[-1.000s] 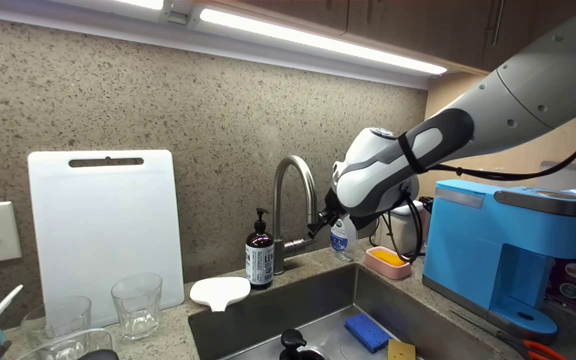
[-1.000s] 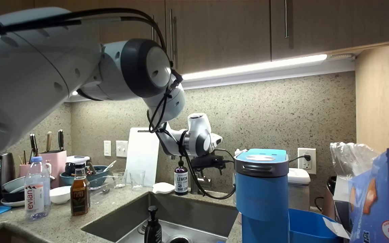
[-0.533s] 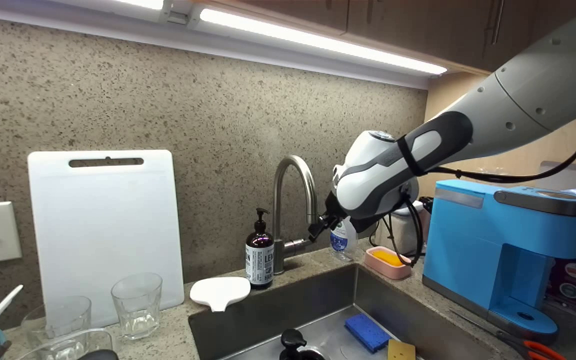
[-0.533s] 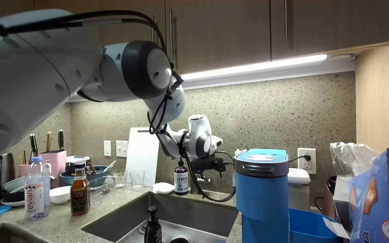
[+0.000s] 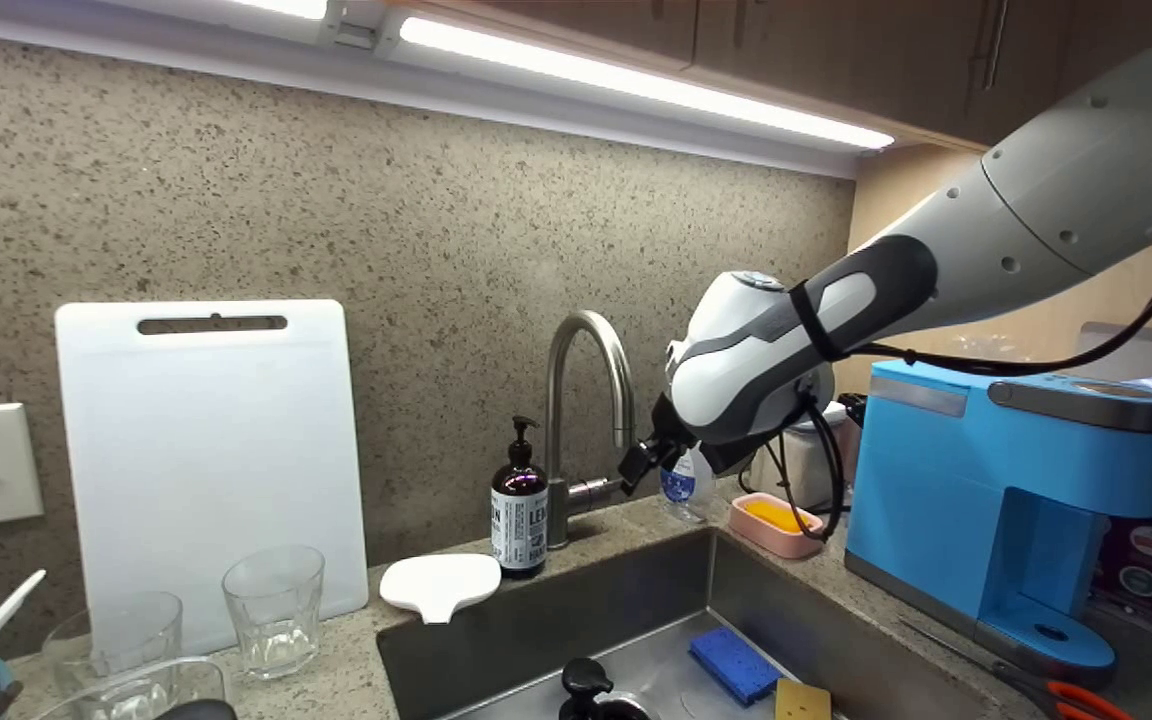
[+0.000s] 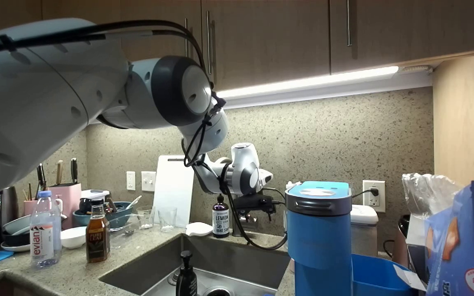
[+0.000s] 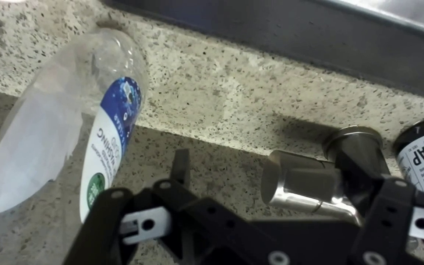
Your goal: Open the tab
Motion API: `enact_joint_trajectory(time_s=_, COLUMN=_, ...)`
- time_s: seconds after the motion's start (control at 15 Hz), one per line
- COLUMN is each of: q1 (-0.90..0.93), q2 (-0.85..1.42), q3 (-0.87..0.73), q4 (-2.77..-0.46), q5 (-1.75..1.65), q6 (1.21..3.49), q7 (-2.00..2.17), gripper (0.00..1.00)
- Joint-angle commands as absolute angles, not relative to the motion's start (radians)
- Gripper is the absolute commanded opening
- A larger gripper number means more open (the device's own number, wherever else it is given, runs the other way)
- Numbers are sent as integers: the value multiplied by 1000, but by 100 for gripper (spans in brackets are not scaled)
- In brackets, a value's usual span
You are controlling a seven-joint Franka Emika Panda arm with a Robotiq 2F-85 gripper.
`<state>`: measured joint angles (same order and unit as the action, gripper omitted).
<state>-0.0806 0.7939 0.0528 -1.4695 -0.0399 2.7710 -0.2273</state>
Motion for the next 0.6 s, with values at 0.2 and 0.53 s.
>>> enact_joint_trajectory(time_s=0.2, q1=-75, q2=793, q3=47, q4=-1470, q5=-49, q6=2793, q7=-218, gripper=100)
enact_joint_trajectory(time_s=0.53, q1=-75, q2=793, q3=51, q4=-1469, q5=-47, q6=2779, q7=-221, gripper=100)
